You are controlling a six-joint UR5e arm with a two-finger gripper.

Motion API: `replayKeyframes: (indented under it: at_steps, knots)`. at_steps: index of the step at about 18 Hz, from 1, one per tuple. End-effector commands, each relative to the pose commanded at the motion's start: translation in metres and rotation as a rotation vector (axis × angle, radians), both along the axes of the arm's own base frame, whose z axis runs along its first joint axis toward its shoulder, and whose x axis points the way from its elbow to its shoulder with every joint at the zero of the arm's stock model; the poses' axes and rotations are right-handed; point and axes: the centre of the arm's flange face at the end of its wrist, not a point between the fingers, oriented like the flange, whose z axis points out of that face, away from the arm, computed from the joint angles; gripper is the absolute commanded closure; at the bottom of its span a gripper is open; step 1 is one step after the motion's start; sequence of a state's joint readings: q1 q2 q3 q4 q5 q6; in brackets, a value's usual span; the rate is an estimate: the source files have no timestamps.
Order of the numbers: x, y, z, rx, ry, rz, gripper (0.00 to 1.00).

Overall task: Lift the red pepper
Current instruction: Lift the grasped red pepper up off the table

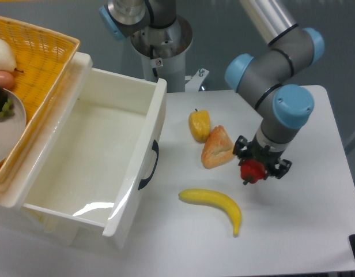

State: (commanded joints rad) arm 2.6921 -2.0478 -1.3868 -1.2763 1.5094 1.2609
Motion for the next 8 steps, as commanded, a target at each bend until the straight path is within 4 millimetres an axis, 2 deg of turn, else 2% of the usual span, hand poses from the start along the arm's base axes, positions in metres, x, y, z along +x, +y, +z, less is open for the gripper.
replayKeyframes:
  at_steps: [3,8]
  knots:
    - [-0.0083,-0.009,0.0061,-0.054,0.04,-0.071,0.86]
    - [-0.011,-0.0092,0.0043,-0.057,0.042,-0.085,0.86]
